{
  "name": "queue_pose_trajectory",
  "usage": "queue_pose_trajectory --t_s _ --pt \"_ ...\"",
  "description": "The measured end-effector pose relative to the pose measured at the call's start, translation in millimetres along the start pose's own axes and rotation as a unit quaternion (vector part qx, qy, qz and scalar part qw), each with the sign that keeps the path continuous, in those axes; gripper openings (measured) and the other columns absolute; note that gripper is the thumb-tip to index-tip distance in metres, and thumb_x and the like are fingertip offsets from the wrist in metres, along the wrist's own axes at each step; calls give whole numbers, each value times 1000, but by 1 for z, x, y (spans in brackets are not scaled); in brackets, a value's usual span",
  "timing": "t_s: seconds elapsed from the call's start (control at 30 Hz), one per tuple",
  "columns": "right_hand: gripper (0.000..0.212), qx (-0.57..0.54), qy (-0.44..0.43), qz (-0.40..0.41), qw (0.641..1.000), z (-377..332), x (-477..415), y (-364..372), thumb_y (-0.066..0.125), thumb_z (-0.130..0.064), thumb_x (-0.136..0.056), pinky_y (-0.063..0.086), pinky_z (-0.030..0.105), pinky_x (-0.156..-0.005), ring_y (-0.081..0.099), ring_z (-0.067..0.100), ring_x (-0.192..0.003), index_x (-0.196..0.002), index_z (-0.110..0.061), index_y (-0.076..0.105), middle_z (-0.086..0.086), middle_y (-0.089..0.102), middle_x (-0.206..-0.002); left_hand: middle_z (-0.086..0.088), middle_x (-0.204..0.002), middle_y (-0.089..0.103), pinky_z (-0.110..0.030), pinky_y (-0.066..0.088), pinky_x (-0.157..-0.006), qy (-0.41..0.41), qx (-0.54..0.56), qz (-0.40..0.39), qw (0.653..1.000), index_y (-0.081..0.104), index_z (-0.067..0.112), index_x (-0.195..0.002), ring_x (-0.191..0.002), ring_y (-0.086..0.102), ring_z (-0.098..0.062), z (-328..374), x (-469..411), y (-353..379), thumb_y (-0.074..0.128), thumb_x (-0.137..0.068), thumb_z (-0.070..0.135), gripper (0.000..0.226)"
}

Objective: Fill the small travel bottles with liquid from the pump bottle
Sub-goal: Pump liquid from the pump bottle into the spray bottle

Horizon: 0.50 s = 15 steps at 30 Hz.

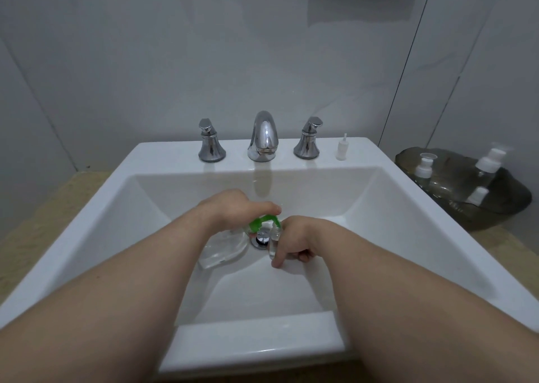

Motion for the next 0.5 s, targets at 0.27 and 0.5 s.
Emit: queue_pose_trajectory --t_s 0.27,0.5 --pt "29 -8 2 -7 1000 1 -3 4 87 -11 -72 37 30 -57 45 27 -76 -93 -16 67 9 50 -77 -4 -68 60 -33 43 -68 -6 0 3 1000 65 14 -67 -66 57 -25 -1 2 0 71 -59 84 70" --pt "27 -10 -5 -16 1000 0 -3 5 86 -9 -72 37 33 -59 45 27 -78 -89 -16 66 10 49 -78 -2 -61 60 -32 43 -64 3 3 7 1000 70 14 -61 -59 53 -24 3 3 0 70 -61 69 55"
Point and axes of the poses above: each hand's wrist, its own x-axis away from the middle knuckle, its own y-axis out of the palm, z = x × y, the point moved 9 cm from there along -x, towards the middle knuckle
